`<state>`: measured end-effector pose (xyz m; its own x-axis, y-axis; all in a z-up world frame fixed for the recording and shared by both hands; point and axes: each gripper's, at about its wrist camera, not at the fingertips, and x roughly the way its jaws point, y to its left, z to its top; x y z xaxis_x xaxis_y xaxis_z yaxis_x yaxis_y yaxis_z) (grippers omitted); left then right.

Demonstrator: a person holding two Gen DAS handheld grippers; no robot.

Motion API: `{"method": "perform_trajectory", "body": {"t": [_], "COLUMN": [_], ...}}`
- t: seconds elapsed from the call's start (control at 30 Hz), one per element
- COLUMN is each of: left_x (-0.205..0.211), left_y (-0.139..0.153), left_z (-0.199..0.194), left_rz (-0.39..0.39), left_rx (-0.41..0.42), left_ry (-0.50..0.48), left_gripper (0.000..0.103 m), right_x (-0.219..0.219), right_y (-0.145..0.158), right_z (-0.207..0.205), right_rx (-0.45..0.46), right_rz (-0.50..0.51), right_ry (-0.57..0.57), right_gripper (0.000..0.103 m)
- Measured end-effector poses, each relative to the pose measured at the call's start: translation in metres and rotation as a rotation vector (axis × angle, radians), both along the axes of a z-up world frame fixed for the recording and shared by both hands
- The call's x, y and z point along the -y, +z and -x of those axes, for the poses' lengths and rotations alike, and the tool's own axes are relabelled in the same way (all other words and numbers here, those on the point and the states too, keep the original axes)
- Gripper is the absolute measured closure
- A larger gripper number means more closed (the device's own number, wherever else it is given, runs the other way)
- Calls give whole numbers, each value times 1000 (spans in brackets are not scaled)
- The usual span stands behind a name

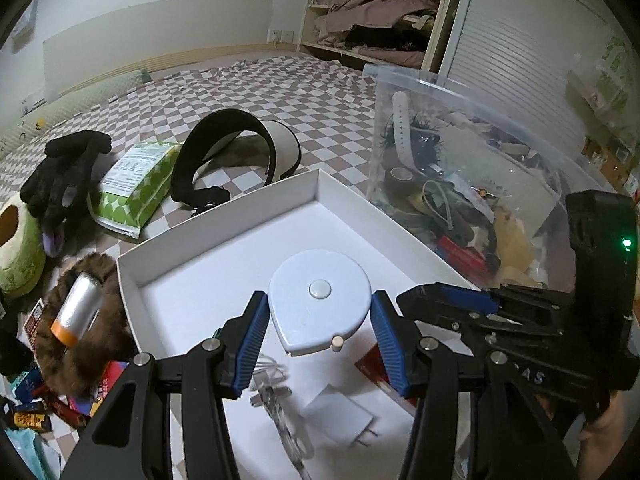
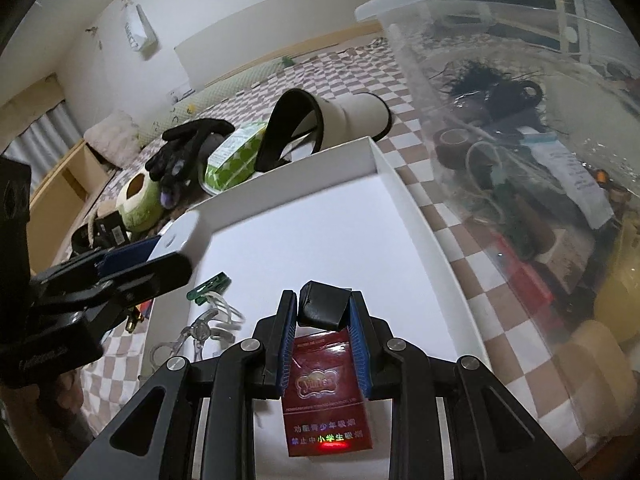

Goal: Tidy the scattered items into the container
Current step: 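Open the right gripper over the tray while the left gripper releases the tape measure into it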

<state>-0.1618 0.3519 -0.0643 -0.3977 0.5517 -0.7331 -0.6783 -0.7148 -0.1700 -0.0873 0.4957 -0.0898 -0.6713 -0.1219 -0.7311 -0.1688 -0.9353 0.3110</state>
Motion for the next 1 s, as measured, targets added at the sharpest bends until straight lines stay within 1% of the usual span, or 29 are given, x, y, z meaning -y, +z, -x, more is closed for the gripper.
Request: {"method": "perform_trajectory", "body": {"t": [0.2,0.47,0.53,0.57,0.6,0.87,1.0], "left_x": [-6,-3,-1,0,1,14,23], "left_y": [-19,-39,-40,-40,-39,-33,-29], "left_z": [7,14,13,13,13,11,13], "left_rz": [19,41,38,36,33,2,-15], "left_rx": [32,89,89,88,88,82,79], "left_ry": [4,24,24,25,28,46,66], "left_gripper": [51,51,50,48,40,39,39], "right_x": [6,11,12,13,13,11,8], "right_y": [0,2,1,0,0,-1,-2], "right_z": [7,15,17,18,18,23,23], "right_rx": [-6,-5,-1,1,4,7,10], "right_rz": [1,5,6,8,12,50,81], "right_ry": [29,46,48,47,47,33,8], "right_gripper": [77,77,77,76,76,76,76]}}
